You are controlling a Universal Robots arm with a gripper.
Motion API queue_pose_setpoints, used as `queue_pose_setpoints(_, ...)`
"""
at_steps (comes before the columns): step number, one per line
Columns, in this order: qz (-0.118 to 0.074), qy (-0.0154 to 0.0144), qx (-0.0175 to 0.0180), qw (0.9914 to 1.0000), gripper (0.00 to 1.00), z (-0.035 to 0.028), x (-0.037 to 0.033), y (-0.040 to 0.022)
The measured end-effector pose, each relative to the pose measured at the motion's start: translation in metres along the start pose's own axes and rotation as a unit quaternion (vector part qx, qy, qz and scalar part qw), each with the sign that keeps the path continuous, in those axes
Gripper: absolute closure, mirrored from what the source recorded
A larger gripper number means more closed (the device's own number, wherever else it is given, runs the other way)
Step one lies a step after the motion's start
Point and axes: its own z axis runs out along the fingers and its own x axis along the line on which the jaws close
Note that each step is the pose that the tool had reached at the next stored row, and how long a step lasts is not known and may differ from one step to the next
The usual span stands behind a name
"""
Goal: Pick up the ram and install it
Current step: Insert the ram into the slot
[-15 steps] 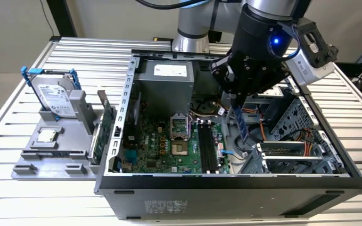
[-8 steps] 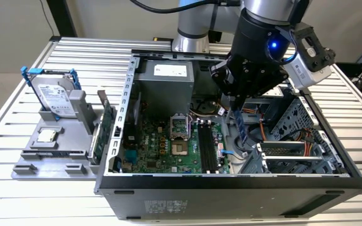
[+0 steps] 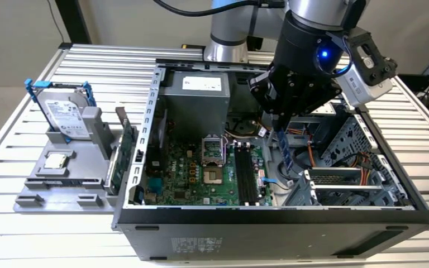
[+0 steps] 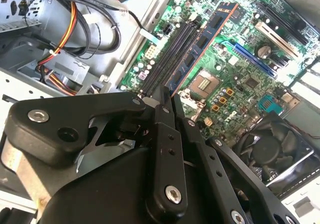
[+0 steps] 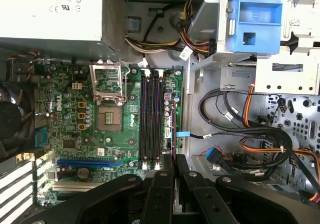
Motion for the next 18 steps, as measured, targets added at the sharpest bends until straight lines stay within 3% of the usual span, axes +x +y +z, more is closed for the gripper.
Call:
queue_pose_setpoints(7, 0.000, -0.0001, -0.0001, 1.00000, 1.00, 0.0005, 0.0000, 0.0013)
queue_pose_setpoints(18, 0.002, -0.0001, 0.0000, 1.00000, 1.00, 0.0038, -0.0001, 0.0172)
